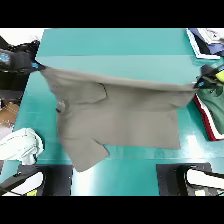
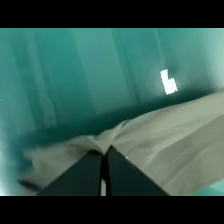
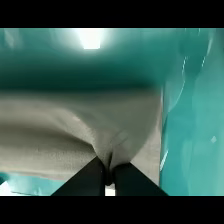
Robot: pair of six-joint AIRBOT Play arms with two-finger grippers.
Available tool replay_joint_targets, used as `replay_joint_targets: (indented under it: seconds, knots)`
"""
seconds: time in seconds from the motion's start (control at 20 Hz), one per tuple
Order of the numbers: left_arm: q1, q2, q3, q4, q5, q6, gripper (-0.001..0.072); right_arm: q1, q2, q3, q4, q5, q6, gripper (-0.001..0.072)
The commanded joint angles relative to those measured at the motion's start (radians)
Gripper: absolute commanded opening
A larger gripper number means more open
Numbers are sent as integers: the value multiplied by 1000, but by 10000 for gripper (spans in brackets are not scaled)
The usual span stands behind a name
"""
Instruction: Fold the shirts.
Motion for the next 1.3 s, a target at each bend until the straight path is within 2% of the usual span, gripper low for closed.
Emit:
replay_joint_targets:
  seconds: [0.0, 0.3, 0.5, 0.65, 1.0, 1.1, 1.25]
  knots:
    - [1, -127, -76, -16, 134, 67, 33, 27, -101, -109, 0, -180, -39, 24]
    - [1, -221, -76, -21, 353, 119, 33, 65, -138, -121, 9, -508, -39, 24]
    - [1, -253, -76, -63, 444, 172, 33, 85, -124, -121, 1, -632, -43, 24]
    - [1, -278, -77, -23, 387, 171, 33, 96, -125, -122, -4, -606, -74, 24]
    - [1, -288, -122, 207, 42, 162, 33, 157, -126, -122, -187, -359, -73, 24]
    - [1, -288, -163, 214, 20, 160, 33, 169, -126, -122, -187, -320, -72, 24]
    - [1, -288, -210, 215, 20, 108, 33, 169, -134, -122, -185, -270, -47, 24]
